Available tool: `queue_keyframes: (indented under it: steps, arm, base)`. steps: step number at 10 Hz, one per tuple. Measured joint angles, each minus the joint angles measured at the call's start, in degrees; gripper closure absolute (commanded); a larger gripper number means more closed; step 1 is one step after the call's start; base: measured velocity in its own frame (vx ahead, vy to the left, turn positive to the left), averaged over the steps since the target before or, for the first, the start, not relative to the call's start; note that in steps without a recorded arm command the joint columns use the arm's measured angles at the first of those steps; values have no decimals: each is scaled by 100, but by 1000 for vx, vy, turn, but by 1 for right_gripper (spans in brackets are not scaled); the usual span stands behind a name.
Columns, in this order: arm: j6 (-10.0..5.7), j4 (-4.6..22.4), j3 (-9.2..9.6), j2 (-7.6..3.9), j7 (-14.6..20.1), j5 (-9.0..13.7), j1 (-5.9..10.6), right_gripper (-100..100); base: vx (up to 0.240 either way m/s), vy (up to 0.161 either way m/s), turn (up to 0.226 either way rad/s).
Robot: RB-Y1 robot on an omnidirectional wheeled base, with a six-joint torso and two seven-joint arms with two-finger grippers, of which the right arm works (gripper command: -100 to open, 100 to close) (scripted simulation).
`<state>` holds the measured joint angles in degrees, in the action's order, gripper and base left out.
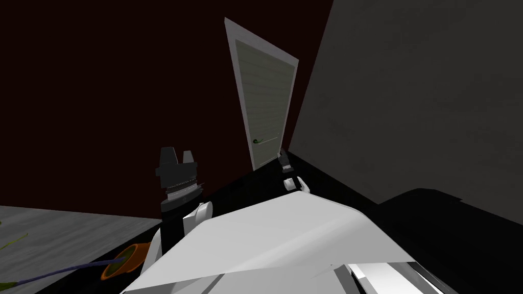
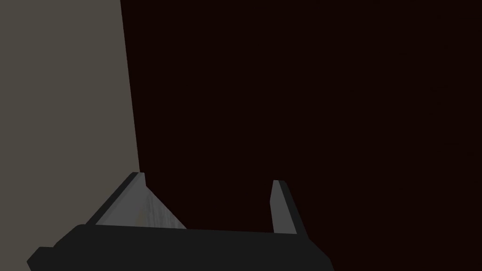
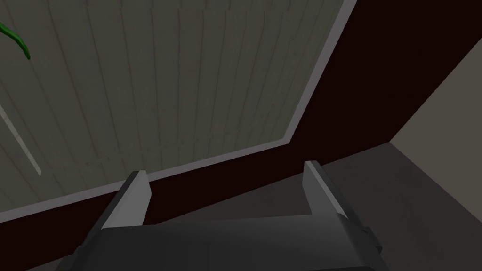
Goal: Pull the door open
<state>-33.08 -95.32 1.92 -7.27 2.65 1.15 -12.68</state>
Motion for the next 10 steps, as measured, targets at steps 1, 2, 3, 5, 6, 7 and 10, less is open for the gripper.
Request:
queue_keyframes:
  steps: [1, 2, 3, 5, 6, 7, 10]
  arm:
    - [-24, 145, -5, -21, -1, 17, 48, -100]
    - [-41, 322, -7, -35, -11, 36, 124, -100]
    - [-49, 514, -22, -71, -11, 65, 225, -100]
    - [-37, 731, -24, -95, -26, 96, 319, -100]
    - [-68, 911, -26, -96, -39, 108, 397, -100]
    - [-110, 1145, -39, -118, -47, 132, 509, -100]
    - [-166, 1639, -59, -205, -44, 210, 700, -100]
  base:
    - [66, -23, 176]
    - [94, -30, 176]
    - [106, -50, 120]
    - [58, -25, 67]
    - [66, -33, 183]
    - [86, -44, 145]
    - [87, -43, 157]
